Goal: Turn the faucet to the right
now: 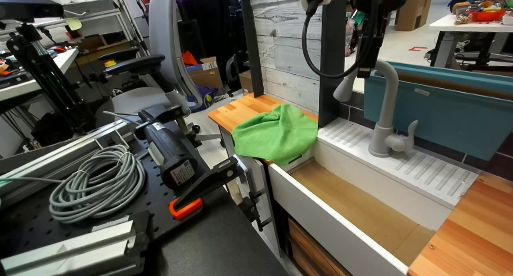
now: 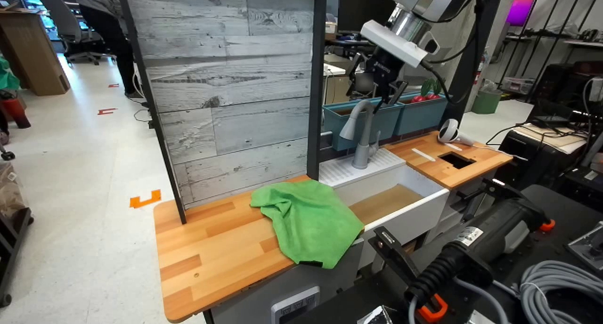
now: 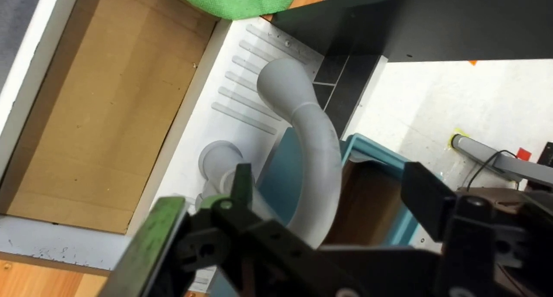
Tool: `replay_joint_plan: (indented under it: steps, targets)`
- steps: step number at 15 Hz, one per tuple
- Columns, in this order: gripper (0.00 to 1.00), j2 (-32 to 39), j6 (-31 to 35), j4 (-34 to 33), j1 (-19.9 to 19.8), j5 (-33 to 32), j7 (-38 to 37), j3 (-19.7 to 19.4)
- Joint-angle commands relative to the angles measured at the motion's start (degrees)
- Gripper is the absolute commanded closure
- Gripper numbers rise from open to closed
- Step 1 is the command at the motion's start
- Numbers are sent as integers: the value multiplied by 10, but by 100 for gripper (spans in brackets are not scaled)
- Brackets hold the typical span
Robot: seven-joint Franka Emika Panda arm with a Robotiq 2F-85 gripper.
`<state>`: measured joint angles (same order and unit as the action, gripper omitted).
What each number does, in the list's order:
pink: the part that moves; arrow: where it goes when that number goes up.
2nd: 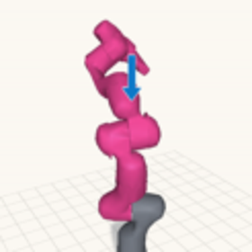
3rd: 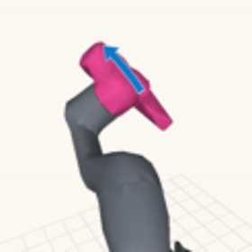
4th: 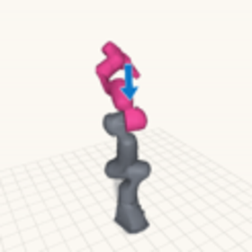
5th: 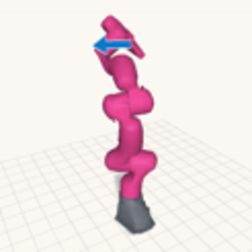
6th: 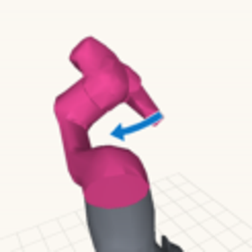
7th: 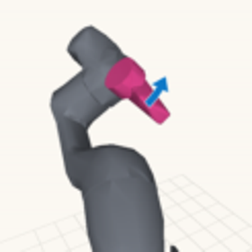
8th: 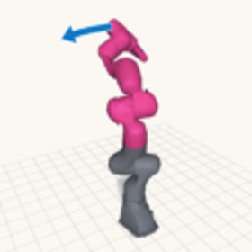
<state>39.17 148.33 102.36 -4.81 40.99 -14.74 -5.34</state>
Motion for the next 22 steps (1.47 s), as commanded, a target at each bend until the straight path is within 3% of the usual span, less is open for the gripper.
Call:
replay_joint_plan:
  steps: [1, 8, 12, 22]
  targets:
    - [44, 22, -12, -31, -5, -38, -30, 4]
    - [97, 1, -43, -8, -12, -87, -37, 8]
    - [94, -23, -100, 8, -15, -141, -22, -3]
    - [94, -36, -223, -41, 4, -343, -27, -59]
